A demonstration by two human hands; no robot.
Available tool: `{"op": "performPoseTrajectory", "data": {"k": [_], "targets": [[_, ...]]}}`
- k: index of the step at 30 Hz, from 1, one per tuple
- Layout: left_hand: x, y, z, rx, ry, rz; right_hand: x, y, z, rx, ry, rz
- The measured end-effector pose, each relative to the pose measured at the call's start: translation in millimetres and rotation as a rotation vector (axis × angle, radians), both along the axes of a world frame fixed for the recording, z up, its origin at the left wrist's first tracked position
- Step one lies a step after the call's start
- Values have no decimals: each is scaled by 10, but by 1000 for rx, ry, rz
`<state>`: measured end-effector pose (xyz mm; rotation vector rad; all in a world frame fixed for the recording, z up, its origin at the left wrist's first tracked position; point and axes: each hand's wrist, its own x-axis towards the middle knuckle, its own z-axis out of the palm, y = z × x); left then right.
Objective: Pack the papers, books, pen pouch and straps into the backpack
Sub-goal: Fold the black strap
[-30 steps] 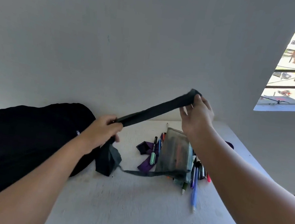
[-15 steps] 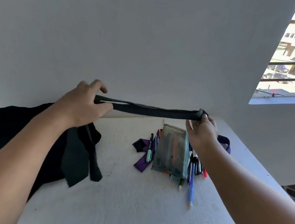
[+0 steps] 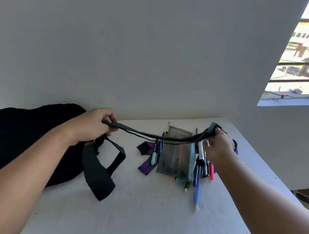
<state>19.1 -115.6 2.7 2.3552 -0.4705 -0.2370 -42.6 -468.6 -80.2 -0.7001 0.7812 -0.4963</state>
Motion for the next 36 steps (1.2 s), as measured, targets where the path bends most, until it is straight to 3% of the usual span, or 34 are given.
{"op": "performPoseTrajectory", "data": {"k": [4,8,10,13,16,18,21,27,30,33,36], "targets": [[20,-110,-66,-140,-102,149,-64,64,-79,-291,349,348],[-25,-267,-111,-202,-119,178,-25,150,-63,-1092,731,460],[-56,-357,-109,-175,-166,161,-32,258,19,-1234,617,434],[-109,-513,-114,-131,-225,114,-96,610,220,-1195,156,686],[-172,-639,-119,-75,-269,22,-94,1022,262,-1205,-15,1016],[-186,-682,-149,-37,-266,-51,-55,1215,223,-1123,-79,1053],[-200,-640,-183,9,-282,-141,-27,1342,223,-1104,-119,942],[-182,-246,-169,246,-228,-150,-32,1179,310,-1517,-79,614],[-220,-150,-137,141,-347,-87,-23,1206,397,-1627,-149,500],[-214,-94,-126,-94,-392,16,-4,1246,549,-1464,-210,478],[-170,-27,-137,-104,-346,22,14,1247,635,-1445,-248,431]]}}
